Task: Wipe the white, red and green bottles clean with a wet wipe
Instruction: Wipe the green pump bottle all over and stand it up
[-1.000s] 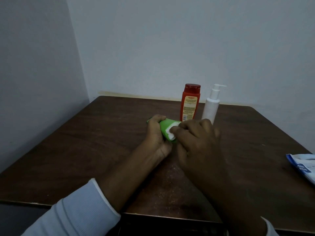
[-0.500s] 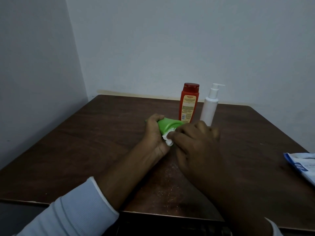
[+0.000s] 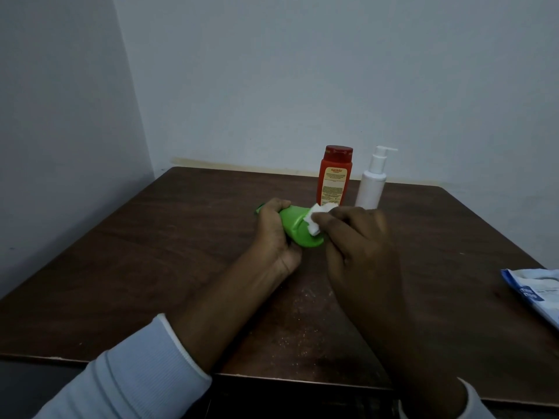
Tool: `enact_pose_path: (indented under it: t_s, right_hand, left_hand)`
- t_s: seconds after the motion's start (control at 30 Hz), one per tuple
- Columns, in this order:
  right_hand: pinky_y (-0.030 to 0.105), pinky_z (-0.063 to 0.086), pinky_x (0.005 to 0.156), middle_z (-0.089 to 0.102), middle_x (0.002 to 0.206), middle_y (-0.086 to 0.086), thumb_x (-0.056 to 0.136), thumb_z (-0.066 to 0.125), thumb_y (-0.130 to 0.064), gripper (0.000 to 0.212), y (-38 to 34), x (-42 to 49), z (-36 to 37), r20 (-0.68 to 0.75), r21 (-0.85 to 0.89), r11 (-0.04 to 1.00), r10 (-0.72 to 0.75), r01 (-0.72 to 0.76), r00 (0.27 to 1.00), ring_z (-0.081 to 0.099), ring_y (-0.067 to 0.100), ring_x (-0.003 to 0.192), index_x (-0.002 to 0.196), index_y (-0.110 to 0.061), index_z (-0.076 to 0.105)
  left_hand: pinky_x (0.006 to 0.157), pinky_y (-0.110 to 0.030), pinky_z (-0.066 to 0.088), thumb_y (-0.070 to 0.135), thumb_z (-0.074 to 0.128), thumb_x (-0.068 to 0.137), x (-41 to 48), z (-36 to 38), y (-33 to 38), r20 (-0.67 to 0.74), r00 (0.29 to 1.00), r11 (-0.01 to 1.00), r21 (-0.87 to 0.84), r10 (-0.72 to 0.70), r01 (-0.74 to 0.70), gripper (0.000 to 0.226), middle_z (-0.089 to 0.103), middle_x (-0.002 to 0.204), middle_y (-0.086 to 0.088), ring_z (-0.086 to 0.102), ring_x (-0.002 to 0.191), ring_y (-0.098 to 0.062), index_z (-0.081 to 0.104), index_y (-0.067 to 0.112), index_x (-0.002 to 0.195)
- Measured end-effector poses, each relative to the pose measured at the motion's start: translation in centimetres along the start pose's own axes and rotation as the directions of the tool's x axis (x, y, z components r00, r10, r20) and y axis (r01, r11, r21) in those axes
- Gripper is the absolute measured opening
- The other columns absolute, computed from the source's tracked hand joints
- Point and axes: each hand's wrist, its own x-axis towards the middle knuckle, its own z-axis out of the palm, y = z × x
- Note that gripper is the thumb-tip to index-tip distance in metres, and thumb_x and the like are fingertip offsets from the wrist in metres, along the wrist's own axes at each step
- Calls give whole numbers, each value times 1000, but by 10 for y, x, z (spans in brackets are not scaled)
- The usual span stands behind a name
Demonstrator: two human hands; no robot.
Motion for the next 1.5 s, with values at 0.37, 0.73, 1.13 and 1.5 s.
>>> enact_pose_path:
  t_s: [0.37, 0.73, 1.13, 1.5]
  right_hand:
    - [35, 47, 85, 61, 119, 11, 93, 56, -15, 28, 3, 6, 0, 175, 0, 951, -304, 308, 937, 53, 24, 108, 120, -9, 64]
    - [31, 49, 85, 62, 116, 5, 82, 68, -12, 37, 9, 14, -10, 260, -18, 970, -230, 243, 938, 55, 20, 106, 119, -14, 65]
    - [30, 58, 67, 74, 83, 4, 78, 75, -12, 14, -5, -7, -6, 359, 743, 164, 721, -649, 593, 72, 19, 78, 90, -6, 70]
    - [25, 57, 55, 71, 99, 23, 78, 61, 4, 25, -44, -16, -9, 885, 461, -714, 325, -526, 334, 73, 23, 78, 102, 10, 65]
  left_hand:
    - [45, -28, 55, 30, 51, 98, -2, -3, 0, 39, 999, 999, 35, -22, 21, 31, 68, 58, -10, 69, 49, -20, 62, 1, 96]
    - [50, -30, 57, 29, 54, 95, 2, -2, -3, 10, 1000, 999, 41, 28, -28, 35, 72, 81, -11, 71, 60, -21, 61, 1, 115]
    - [53, -31, 59, 29, 56, 96, 1, 2, -9, 20, 998, 998, 16, 55, -55, 38, 71, 78, -12, 72, 55, -23, 59, 4, 123]
    - [73, -45, 60, 30, 70, 74, 3, 7, -9, -31, 999, 998, -56, 29, -31, 76, 63, 111, -26, 67, 86, -39, 49, -2, 139]
